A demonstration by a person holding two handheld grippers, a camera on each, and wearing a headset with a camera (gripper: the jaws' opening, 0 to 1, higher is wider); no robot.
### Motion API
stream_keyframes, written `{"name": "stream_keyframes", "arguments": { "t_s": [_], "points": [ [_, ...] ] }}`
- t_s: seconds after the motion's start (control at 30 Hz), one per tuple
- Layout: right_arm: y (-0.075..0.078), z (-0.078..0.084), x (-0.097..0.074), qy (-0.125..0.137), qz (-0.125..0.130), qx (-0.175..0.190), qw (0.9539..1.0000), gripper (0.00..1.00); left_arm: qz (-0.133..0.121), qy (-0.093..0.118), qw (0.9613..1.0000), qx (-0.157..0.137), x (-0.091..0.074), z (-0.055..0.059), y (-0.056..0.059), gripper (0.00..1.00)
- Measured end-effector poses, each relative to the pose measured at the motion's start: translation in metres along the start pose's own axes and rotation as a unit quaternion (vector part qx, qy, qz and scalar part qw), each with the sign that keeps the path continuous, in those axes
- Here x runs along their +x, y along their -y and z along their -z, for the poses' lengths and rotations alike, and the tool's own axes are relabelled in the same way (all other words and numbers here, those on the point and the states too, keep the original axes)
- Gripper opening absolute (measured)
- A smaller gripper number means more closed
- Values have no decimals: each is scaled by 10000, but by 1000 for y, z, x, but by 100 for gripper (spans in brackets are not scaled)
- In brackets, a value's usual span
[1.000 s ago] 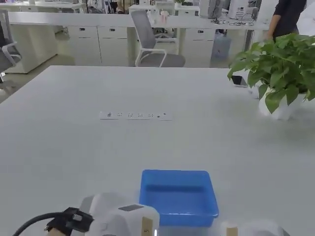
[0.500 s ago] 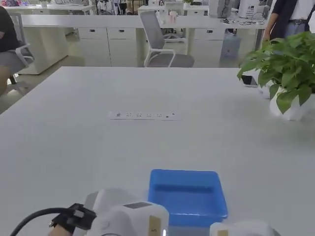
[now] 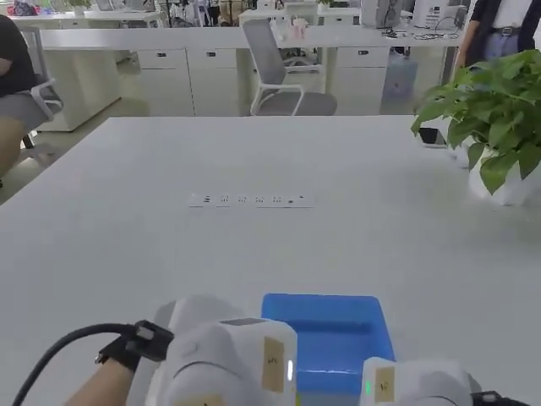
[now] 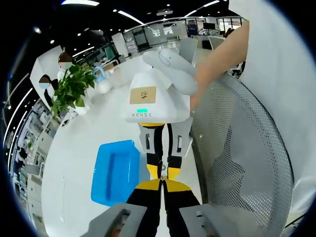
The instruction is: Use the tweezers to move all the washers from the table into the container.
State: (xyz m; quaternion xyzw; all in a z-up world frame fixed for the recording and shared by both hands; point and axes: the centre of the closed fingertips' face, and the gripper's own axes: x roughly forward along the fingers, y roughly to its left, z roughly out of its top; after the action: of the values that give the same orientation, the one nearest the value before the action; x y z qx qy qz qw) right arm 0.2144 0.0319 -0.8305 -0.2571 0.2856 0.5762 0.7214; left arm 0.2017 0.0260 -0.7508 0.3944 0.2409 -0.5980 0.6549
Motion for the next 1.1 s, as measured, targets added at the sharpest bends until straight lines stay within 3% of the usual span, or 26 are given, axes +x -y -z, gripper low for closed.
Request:
{"name": "stream_keyframes", "arguments": {
  "t_s": [0.37,0.53,0.67,0.73,0.8,0.87,0.9,1.0,1.03,1.1],
  "points": [
    [3,2,0,180,-81,506,9985,10,361,-15,9993,73,11,-9,-10,0],
    [3,-23,-13,643,-206,779,9947,14,562,-163,9983,-48,13,-9,-18,0],
    [11,-27,-19,557,-77,709,9959,6,673,-160,9973,-241,16,-11,-22,0],
    [16,-20,-18,333,19,440,9985,4,501,51,9982,-338,20,-16,-28,0],
    [18,-20,-18,264,-7,524,9983,3,420,308,9957,-766,23,-19,-30,0],
    [20,-18,-20,244,-17,685,9974,2,172,582,9906,-1224,23,-17,-36,1],
    [20,-18,-20,276,-27,766,9967,2,108,637,9895,-1292,22,-17,-38,4],
    [18,-16,-21,315,-53,885,9956,2,-360,984,9724,-2087,10,-6,-47,19],
    [19,-15,-22,357,-14,1068,9936,2,-460,1082,9675,-2238,5,-3,-48,21],
    [22,-14,-23,490,12,1434,9885,1,-786,1372,9535,-2567,-6,2,-52,25]
  ]
}}
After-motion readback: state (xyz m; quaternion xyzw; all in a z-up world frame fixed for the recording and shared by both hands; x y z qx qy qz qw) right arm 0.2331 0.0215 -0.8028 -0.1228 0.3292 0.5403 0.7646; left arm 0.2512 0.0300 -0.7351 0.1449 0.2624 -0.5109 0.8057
